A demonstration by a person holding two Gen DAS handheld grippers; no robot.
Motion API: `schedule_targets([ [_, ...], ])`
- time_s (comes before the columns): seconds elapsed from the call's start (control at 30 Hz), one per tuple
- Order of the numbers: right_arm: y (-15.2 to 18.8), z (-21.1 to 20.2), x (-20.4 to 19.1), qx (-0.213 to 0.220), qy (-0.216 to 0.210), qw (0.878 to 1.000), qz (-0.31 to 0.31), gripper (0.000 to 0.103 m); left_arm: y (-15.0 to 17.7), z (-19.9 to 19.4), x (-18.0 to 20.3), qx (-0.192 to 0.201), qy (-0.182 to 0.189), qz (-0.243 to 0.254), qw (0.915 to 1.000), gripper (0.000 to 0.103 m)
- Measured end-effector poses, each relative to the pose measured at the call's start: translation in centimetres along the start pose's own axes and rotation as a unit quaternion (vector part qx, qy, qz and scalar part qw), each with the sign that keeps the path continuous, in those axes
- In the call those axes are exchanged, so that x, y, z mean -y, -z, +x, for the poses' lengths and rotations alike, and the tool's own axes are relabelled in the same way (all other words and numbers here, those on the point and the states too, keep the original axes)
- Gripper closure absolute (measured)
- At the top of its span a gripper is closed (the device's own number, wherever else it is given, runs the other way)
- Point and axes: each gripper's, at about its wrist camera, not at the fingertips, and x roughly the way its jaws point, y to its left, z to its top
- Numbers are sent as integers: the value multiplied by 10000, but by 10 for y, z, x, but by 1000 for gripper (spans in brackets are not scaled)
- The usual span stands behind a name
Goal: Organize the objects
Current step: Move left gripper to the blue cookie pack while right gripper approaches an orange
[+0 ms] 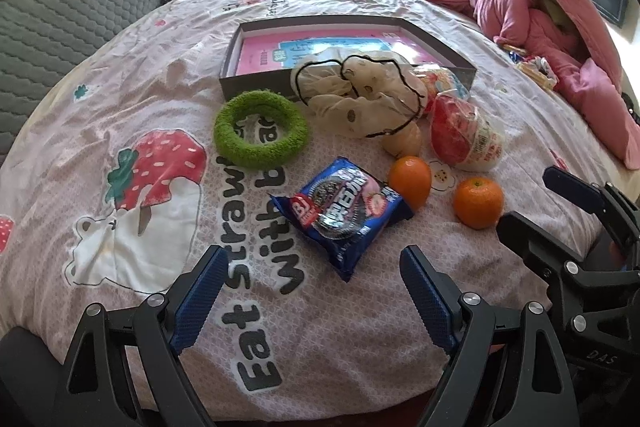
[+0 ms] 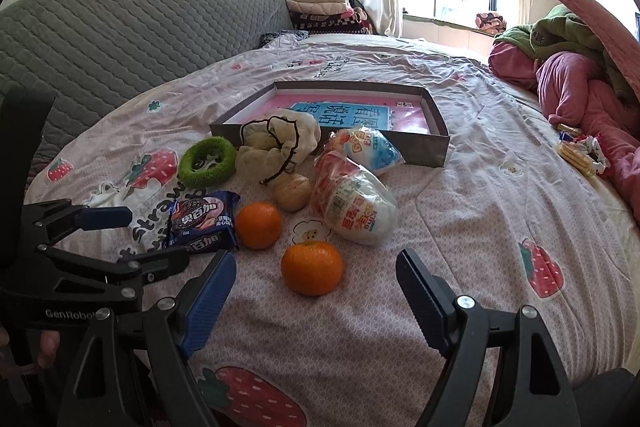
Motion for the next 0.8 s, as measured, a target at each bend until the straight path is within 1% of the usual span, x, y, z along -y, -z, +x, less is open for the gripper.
schedule_targets([
  [0.27, 4, 10, 0, -180, -62, 9998, -7, 21, -1, 9, -8, -43, 44, -70, 10000, 15],
  [0.37, 5, 13, -1, -250, -141, 9996, -11, 21, -2, 12, -8, -37, 135, -64, 9999, 15],
  [0.67, 7, 20, 0, -363, -148, 9992, 17, 21, -6, 24, -6, -49, 444, -14, 9990, 15],
  [0.8, 8, 21, 0, -360, -131, 9993, 4, 21, -9, 29, -9, -43, 496, -32, 9988, 15],
])
